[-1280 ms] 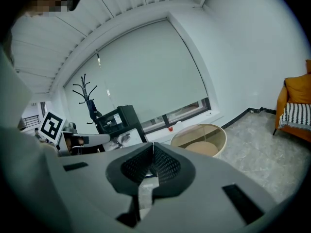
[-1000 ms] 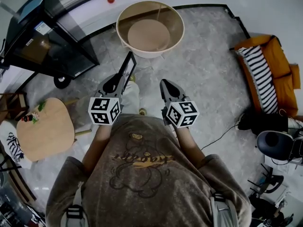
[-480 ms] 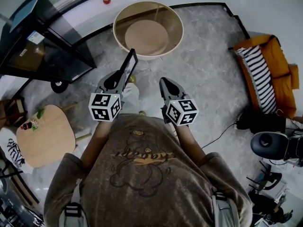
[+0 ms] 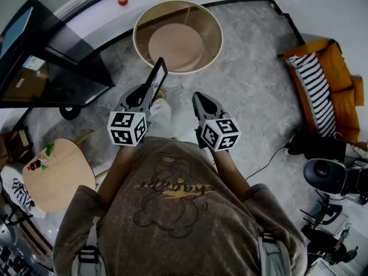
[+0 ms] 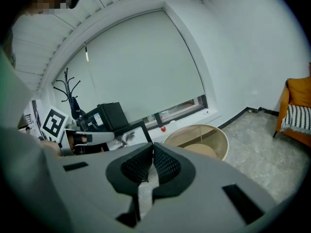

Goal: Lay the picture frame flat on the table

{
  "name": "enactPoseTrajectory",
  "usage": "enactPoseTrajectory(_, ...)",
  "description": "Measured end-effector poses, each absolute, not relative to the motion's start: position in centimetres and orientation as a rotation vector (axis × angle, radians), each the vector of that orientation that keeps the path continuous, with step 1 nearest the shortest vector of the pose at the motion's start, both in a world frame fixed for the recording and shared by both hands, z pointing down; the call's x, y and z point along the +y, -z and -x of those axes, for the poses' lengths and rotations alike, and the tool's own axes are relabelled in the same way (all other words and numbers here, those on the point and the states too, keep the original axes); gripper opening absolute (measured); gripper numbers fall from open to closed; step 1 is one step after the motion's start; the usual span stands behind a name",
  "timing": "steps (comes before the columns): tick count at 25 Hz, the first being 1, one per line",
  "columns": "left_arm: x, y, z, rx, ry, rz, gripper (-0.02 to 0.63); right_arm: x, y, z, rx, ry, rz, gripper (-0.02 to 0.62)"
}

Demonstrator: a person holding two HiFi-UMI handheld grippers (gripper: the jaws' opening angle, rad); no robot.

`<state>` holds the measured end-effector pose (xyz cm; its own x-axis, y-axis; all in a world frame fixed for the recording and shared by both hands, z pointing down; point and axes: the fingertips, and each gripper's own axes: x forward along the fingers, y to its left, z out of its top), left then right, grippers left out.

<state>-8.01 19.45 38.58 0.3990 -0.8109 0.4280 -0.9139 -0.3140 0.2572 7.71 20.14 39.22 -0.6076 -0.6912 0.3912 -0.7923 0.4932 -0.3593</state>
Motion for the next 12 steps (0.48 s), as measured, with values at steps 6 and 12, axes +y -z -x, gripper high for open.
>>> enactPoseTrajectory(6,14.6,-39.3,9.3,-1.448,-0.315,-2.193,0.081,15.6,-39.8,-6.2,-2.513,-0.789,-1.271,0.02)
enactPoseTrajectory(12,9.7,-38.9,10.7,-1.42,-0.324,-2.19,0.081,11.2,-39.1,-4.3,-2.497,-0.804,-1.269,0.02)
